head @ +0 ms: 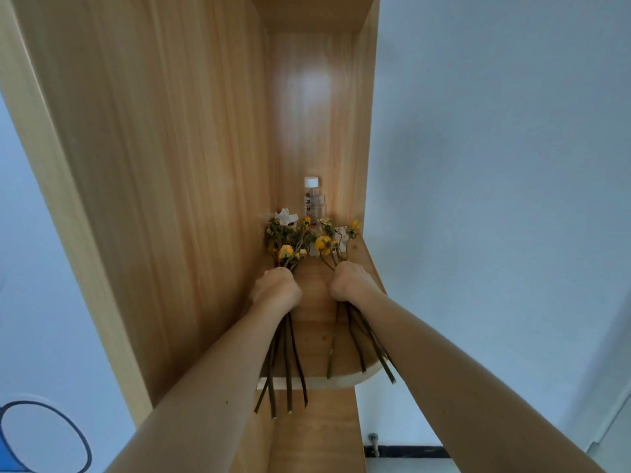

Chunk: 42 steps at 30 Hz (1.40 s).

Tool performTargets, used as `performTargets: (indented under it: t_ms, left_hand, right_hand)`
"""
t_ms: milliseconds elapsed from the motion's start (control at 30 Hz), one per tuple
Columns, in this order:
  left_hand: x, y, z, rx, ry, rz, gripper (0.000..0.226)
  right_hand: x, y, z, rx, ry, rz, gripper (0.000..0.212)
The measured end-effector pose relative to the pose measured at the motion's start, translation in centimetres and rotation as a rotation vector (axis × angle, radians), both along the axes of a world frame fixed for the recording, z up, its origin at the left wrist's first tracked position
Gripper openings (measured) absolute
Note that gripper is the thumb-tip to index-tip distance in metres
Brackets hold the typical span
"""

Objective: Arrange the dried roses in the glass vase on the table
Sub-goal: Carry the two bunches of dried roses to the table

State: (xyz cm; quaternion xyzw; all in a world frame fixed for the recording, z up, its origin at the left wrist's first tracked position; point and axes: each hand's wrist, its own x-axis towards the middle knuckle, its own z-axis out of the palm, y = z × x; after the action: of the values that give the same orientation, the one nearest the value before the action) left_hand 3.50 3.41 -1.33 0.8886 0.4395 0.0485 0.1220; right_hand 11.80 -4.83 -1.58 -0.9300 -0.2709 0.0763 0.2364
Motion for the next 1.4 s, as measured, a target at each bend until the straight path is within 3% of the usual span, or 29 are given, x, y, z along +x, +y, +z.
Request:
performTargets:
  t_ms: [200, 367, 500, 667, 833, 1000, 1200, 1300, 1400]
  left_hand:
    - [-0.5, 0.0, 0.9, -0.072, -0.141, -0.024, 0.023]
    - [-1.3, -0.8, 2.2, -0.085, -0.298, -0.008, 0.027]
    - [-2.9, -2.3, 3.3, -0.103, -0.416, -0.030, 0.030]
    - [-5.9, -5.6, 3.9, -0.235, -0.594, -0.165, 0.022]
    - [-11.1, -9.0, 2.1, -0.399, -0.730, -0.274, 0.021]
    - [-18.4, -12.0, -1.8, -0.457, -0.733, -0.401, 0.036]
    - [-26.2, -16.1, -8.7, -0.524, -0.623, -0.517, 0.027]
    - [-29.1, -17.9, -12.0, -0.632, -0.562, -0.489, 0.037]
    - [-31.5, -19.4, -15.9, -0.759, -0.543, -0.395, 0.027]
  right_hand:
    - [1.2, -1.1, 0.9, 0.183, 0.126, -0.077, 0.042]
    - [1.6, -3.9, 1.3, 0.400, 0.195, -0.119, 0.042]
    - [1.2, -7.1, 1.4, 0.512, 0.162, -0.135, 0.033]
    - [-1.9, -12.4, 2.0, 0.629, 0.118, -0.002, 0.016]
    - [-7.4, -19.5, 0.1, 0.756, 0.299, 0.083, 0.015]
    - [-12.3, -26.4, -5.0, 0.790, 0.465, 0.117, 0.008]
    - [-17.4, -34.2, -12.2, 0.791, 0.606, 0.138, 0.014]
    - [-19.9, -37.1, -15.5, 0.778, 0.722, 0.112, 0.012]
    - [-22.3, -39.6, -18.9, 0.686, 0.754, 0.039, 0.013]
